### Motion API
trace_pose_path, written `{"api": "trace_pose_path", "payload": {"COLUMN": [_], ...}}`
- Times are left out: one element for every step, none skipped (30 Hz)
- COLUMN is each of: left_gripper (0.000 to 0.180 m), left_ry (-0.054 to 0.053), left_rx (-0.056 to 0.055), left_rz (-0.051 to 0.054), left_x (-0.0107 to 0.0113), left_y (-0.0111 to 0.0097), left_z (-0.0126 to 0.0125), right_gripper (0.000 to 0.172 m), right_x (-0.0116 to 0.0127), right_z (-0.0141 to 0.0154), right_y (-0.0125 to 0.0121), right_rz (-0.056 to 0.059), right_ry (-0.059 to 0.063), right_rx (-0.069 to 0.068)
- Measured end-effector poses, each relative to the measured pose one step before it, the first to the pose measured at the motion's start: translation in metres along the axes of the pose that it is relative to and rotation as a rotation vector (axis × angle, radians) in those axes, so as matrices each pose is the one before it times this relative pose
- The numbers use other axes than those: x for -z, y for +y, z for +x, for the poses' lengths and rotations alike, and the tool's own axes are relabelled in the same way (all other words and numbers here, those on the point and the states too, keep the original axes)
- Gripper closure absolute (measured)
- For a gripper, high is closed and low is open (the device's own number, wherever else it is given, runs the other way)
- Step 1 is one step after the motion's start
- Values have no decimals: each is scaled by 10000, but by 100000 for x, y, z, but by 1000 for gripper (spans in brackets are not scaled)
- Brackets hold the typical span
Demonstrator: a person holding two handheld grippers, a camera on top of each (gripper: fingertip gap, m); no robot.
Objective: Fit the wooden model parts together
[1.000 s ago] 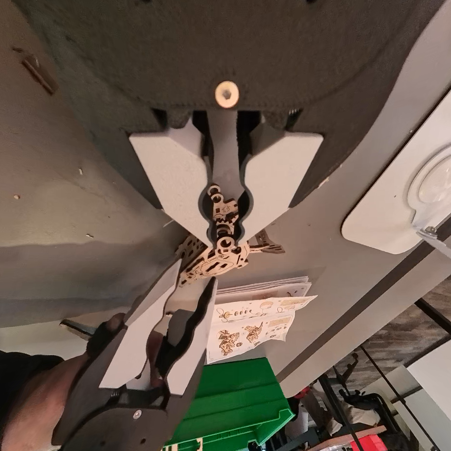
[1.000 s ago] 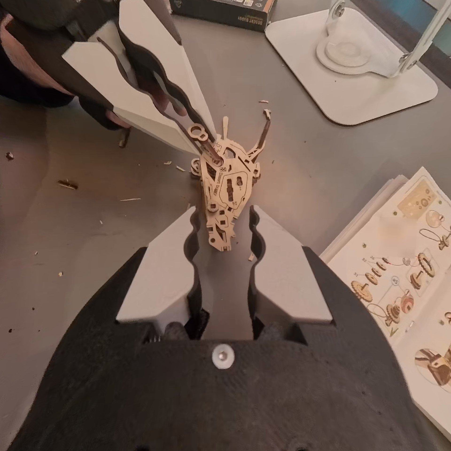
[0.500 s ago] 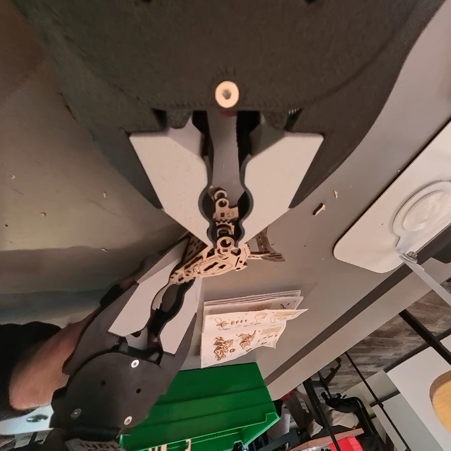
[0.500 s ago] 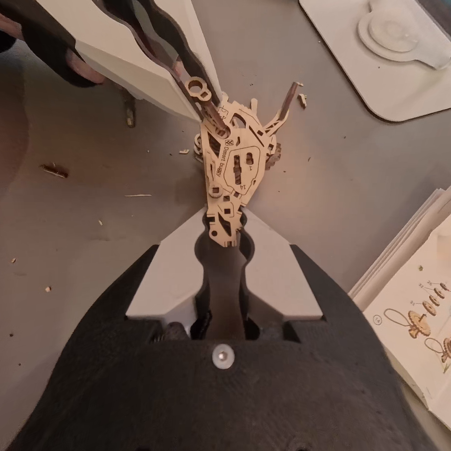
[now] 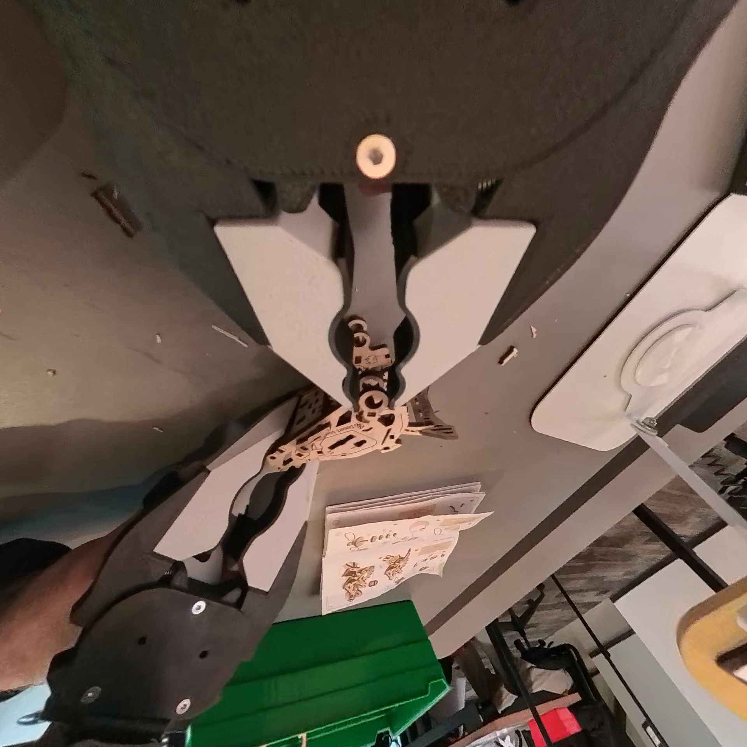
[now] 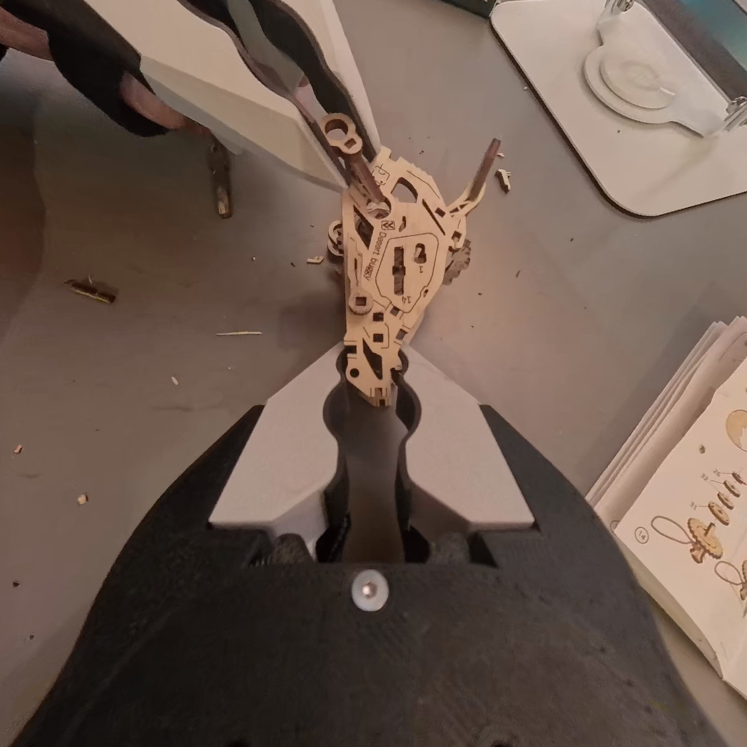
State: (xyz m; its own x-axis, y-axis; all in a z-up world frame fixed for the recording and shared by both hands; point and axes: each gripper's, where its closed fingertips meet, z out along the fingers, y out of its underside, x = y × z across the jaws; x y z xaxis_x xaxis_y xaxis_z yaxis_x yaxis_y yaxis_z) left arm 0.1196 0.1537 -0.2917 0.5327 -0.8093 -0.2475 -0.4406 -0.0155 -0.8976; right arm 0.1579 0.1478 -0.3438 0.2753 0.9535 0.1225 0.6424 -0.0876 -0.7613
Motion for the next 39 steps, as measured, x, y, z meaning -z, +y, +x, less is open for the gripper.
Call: {"api": "trace_pose_path", "payload": {"left_gripper": [170, 170, 169, 170, 169, 169, 169, 169, 169, 169, 169, 169, 169, 169, 169, 169, 169, 169, 170, 170, 169, 169, 170, 170, 170, 170, 170, 169, 169, 169, 169, 169, 169, 169, 169, 169, 169, 170, 169], "left_ry": [55, 33, -10, 13, 109, 21, -105, -87, -28, -10, -47, -51, -54, -82, -67, -20, -4, -71, -70, -35, -35, -12, -90, -121, -64, -28, 62, 86, -34, -85, -44, -5, 39, 85, 119, 88, 20, -60, 16], "left_rx": [63, -79, -80, 161, 237, 81, -136, -103, 52, 85, 19, 23, 87, 47, -87, -89, 38, 66, -17, -33, 52, 84, -46, -255, -236, -24, 99, 92, 78, 76, 84, 65, -19, -30, 39, 27, -13, 39, -16], "left_rz": [-20, -5, 0, 22, 20, -49, -78, -37, -31, -8, 4, -14, -89, -70, -73, -25, -16, -6, 32, -15, -52, -15, -5, 7, -9, 27, 6, -4, -35, -44, 18, 70, 82, 27, -7, 20, 17, 36, -5], "left_x": [-38, -53, -33, -52, -90, -65, 12, 24, 0, 26, 48, 58, 57, 37, 25, 66, 61, 134, 119, 43, 71, 92, 97, 44, -39, -36, -63, -76, -10, 3, 25, 52, 84, 44, 32, 39, -5, -26, -49], "left_y": [-20, -19, -9, -55, -65, 60, 101, 12, -14, -3, 17, 7, 1, -52, 9, -16, 10, -20, -32, 66, 90, 2, -37, -43, 63, 24, 32, 12, 30, 49, 13, -3, -4, 70, 103, 34, 82, -2, -14], "left_z": [-27, 45, -48, -113, 31, -2, -102, -43, 53, 43, 32, 33, 24, 53, 38, 16, -17, -61, 83, 155, 24, -48, -87, -32, -10, -57, 21, 15, -131, -105, 1, 21, 27, 48, 59, 79, 54, -73, 5], "right_gripper": [156, 156, 156, 156, 156, 156, 156, 156, 156, 156, 156, 156, 156, 156, 156, 156, 156, 156, 156, 156, 156, 156, 156, 156, 156, 156, 156, 156, 156, 156, 156, 155, 155, 155, 154, 153, 149, 143, 136], "right_x": [0, -6, -8, -10, 1, 0, -8, -3, -3, -2, 2, -2, 1, -4, 7, -9, -6, 10, -3, 16, 4, -6, -32, -24, -8, -1, -7, -5, -5, -18, -23, -10, 9, 31, 87, 160, 227, 297, 363], "right_z": [-10, 2, -14, -15, -10, 6, 11, 15, 0, 2, -21, -24, -12, -10, 1, -6, -8, 4, -6, -78, -147, -128, -97, -69, -8, 14, 27, 1, -36, -80, -21, -13, -106, -191, -233, -232, -89, 36, -41], "right_y": [1, 7, 6, -11, 7, 2, -5, -1, 9, -7, 2, -1, -4, -2, 5, 7, -5, 0, 2, -13, -34, -42, -48, -23, -13, -3, 1, 2, -20, -51, -23, -16, -5, -10, -22, -94, -165, -178, -252], "right_rz": [2, -3, 2, 4, 2, 2, 2, 0, 0, 1, 3, 4, 3, 1, 1, -1, 1, 3, -2, -10, -3, 7, 1, -1, 1, 0, 0, -1, -2, -10, -24, -21, -16, -12, 18, 84, 142, 176, 230], "right_ry": [-18, 13, 24, 21, 6, -5, -1, 6, 6, 9, 12, 4, -7, -13, -2, 26, 52, 73, 83, 45, 19, 54, 71, 48, 10, -9, 29, 67, 43, 32, 87, 131, 115, 21, -110, -195, -210, -232, -357], "right_rx": [-9, 11, 37, 46, 16, -12, -10, -3, 4, 16, 33, 31, 10, -2, 2, 33, 67, 80, 68, 6, -4, 60, 71, 47, 4, -23, 14, 53, 20, -26, -27, 26, 100, 60, -64, -161, -254, -346, -390]}}
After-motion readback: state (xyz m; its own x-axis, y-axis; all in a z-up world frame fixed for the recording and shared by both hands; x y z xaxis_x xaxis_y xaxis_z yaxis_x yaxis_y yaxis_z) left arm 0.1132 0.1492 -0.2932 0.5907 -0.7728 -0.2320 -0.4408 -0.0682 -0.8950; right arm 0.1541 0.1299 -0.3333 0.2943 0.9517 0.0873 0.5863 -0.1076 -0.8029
